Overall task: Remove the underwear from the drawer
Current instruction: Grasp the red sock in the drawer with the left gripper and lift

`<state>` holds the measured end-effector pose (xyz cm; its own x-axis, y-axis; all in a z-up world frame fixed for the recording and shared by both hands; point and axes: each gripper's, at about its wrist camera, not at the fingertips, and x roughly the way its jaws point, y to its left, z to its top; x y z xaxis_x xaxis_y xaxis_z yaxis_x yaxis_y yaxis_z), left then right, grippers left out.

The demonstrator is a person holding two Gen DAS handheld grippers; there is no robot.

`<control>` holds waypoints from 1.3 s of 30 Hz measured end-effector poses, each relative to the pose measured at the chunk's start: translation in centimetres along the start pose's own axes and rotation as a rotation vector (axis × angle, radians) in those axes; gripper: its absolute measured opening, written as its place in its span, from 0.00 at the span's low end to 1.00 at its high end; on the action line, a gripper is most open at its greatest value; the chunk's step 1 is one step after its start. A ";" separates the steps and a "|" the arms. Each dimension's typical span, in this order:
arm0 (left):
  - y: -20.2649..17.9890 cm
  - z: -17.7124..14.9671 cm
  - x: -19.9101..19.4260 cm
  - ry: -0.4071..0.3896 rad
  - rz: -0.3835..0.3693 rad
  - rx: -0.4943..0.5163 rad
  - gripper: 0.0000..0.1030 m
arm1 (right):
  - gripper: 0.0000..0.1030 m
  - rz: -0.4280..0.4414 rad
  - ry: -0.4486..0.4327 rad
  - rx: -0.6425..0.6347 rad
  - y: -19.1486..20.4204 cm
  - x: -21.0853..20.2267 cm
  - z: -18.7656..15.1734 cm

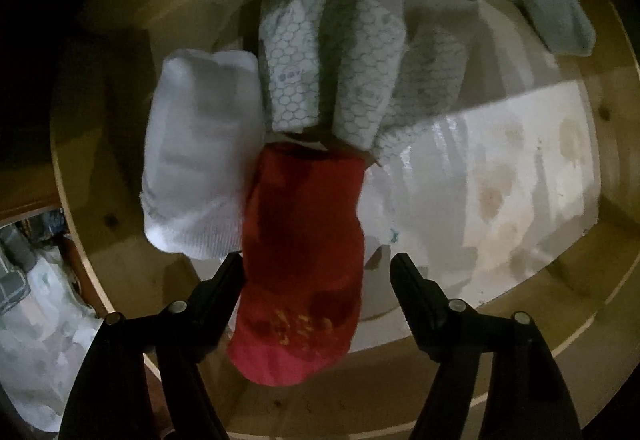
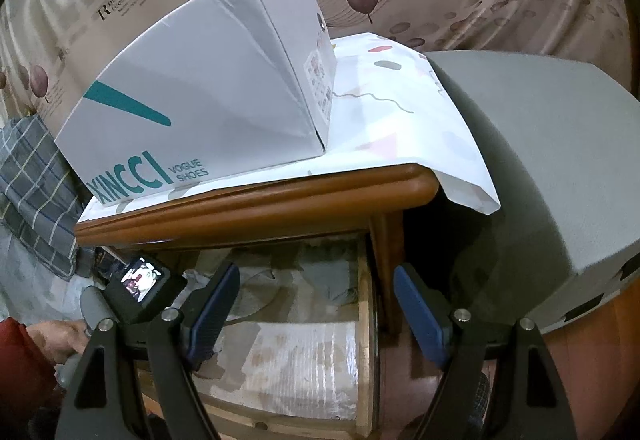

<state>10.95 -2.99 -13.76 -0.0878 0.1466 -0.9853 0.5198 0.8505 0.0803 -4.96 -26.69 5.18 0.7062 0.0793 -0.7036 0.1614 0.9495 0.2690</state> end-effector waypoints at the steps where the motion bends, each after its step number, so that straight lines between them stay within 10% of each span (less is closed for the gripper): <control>1: 0.1 0.2 0.2 0.009 -0.004 -0.001 0.69 | 0.79 0.000 0.003 0.001 0.0 0.1 0.0; 6: 0.7 0.4 0.6 0.026 -0.010 -0.017 0.66 | 0.79 0.001 0.016 -0.010 0.3 0.4 -0.2; 16: 1.6 0.6 0.2 0.018 -0.016 -0.049 0.29 | 0.79 -0.012 0.026 -0.015 0.3 0.6 -0.3; 24: 2.1 -3.1 -2.3 -0.061 -0.101 -0.099 0.27 | 0.79 -0.026 0.047 -0.014 0.0 1.0 -0.6; 39: 4.0 -12.5 -10.8 -0.518 -0.070 -0.268 0.27 | 0.79 -0.073 0.101 -0.335 4.8 3.1 -3.3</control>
<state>3.41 5.16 -0.92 0.3472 -0.1230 -0.9297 0.2891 0.9571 -0.0186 -4.29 -20.91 2.08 0.6269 0.0208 -0.7788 -0.0373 0.9993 -0.0033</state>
